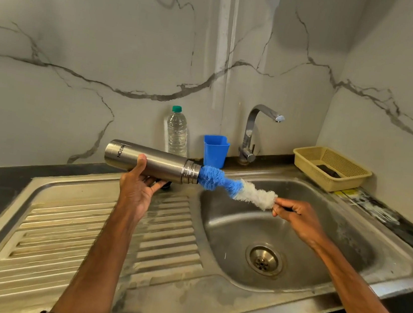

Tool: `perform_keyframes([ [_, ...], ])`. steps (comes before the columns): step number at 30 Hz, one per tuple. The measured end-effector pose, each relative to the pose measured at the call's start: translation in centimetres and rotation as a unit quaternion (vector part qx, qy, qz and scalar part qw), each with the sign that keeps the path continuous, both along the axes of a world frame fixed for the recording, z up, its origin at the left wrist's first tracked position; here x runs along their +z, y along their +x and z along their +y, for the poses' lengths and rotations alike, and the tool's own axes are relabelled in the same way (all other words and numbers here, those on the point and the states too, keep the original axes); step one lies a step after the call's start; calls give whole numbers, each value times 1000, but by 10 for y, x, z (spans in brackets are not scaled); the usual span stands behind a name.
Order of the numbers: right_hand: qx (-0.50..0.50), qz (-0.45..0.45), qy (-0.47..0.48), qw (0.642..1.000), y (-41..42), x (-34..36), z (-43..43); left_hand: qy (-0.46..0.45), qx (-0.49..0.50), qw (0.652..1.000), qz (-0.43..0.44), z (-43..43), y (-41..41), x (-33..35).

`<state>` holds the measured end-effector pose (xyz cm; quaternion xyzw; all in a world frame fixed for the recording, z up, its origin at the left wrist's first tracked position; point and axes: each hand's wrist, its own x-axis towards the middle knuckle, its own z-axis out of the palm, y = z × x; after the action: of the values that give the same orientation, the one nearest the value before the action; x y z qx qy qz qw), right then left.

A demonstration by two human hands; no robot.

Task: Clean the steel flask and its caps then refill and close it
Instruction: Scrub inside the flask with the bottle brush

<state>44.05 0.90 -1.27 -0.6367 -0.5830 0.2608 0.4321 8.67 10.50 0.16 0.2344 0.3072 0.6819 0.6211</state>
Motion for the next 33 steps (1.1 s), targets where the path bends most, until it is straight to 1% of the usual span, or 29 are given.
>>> perform_keyframes([
  [3,-2,0,9,1000,1,-2,1,-10,12,1000,-13,0,1,0],
  [7,-7,-15,15,1000,0,-4,1,-18,24,1000,-7,2,0,-3],
  [14,-20,-3,18,1000,7,-1,-2,-25,35,999,-17,2,-3,-4],
  [19,6,-21,12,1000,-1,-6,1,-18,18,1000,-6,-2,8,-2],
  [23,8,-73,26,997,-1,-16,3,-21,11,1000,3,-2,9,-3],
  [28,31,-216,45,975,-1,-26,7,-41,44,997,52,-1,9,-3],
  [31,36,-239,72,968,-8,-26,9,-25,57,992,105,-3,12,-1],
  [33,29,-220,89,971,-14,-27,10,-21,64,991,118,-6,17,0],
])
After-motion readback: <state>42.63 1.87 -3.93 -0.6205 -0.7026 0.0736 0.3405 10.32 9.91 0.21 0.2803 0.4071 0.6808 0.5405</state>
